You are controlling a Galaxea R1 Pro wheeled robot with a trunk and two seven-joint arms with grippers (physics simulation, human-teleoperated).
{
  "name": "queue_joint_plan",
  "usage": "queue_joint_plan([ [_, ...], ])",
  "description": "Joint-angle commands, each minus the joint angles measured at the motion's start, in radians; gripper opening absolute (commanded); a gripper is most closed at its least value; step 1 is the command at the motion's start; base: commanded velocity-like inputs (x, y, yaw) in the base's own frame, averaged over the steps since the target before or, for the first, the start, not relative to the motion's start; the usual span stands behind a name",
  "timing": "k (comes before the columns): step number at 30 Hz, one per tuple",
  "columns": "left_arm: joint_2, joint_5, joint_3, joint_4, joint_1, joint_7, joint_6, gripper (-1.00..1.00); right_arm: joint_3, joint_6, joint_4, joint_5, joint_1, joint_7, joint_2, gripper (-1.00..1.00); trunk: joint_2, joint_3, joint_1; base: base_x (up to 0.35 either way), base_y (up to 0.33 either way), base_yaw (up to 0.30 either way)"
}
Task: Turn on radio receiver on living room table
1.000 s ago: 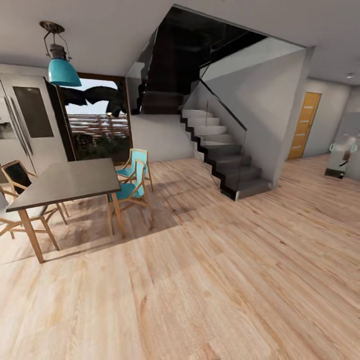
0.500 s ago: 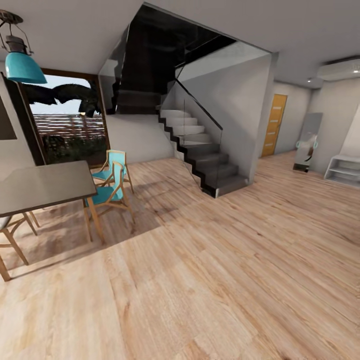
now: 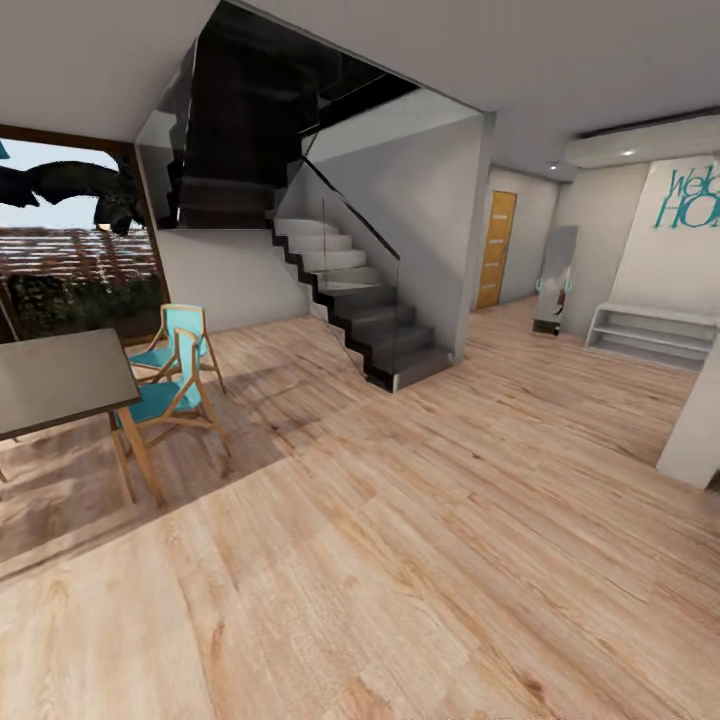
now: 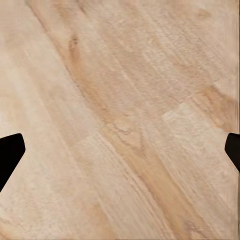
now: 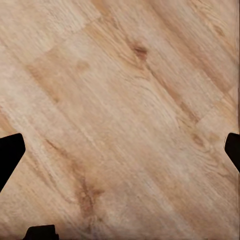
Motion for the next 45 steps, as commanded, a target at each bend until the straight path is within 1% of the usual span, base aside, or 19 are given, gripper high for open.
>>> queue_joint_plan([
  [1,-0.001,0.000,-0.001,0.006,0.000,0.001,-0.010,1.00,0.000,0.000,0.000,0.000,0.000,0.000,0.000,1.00,0.000,0.000,0.000,0.000,0.000,-0.276],
  [5,-0.001,0.001,-0.003,0.040,0.000,0.004,-0.026,1.00,0.001,0.000,0.000,0.000,0.000,0.000,0.001,1.00,0.000,0.000,0.000,0.000,0.000,-0.276],
  [14,-0.005,0.003,-0.002,0.053,0.000,0.006,-0.034,1.00,0.002,0.000,0.000,0.000,0.000,0.000,0.001,1.00,0.000,0.000,0.000,0.000,0.000,-0.276],
  [17,-0.003,0.002,-0.002,0.059,0.000,0.006,-0.056,1.00,0.003,0.000,0.000,0.000,0.000,0.000,0.001,1.00,0.000,0.000,0.000,0.000,0.000,-0.276],
  [20,0.000,0.000,-0.002,0.061,0.000,0.007,-0.063,1.00,0.005,0.000,0.000,0.000,0.000,0.000,0.001,1.00,0.000,0.000,0.000,0.000,0.000,-0.276],
  [25,-0.003,0.000,-0.002,0.061,0.000,0.006,-0.066,1.00,0.006,0.000,0.000,0.000,0.000,0.000,0.001,1.00,0.000,0.000,0.000,0.000,0.000,-0.276],
  [45,0.000,0.006,0.000,0.061,0.000,0.005,-0.066,1.00,0.006,0.000,0.000,0.000,0.000,0.000,0.001,1.00,0.000,0.000,0.000,0.000,0.000,-0.276],
])
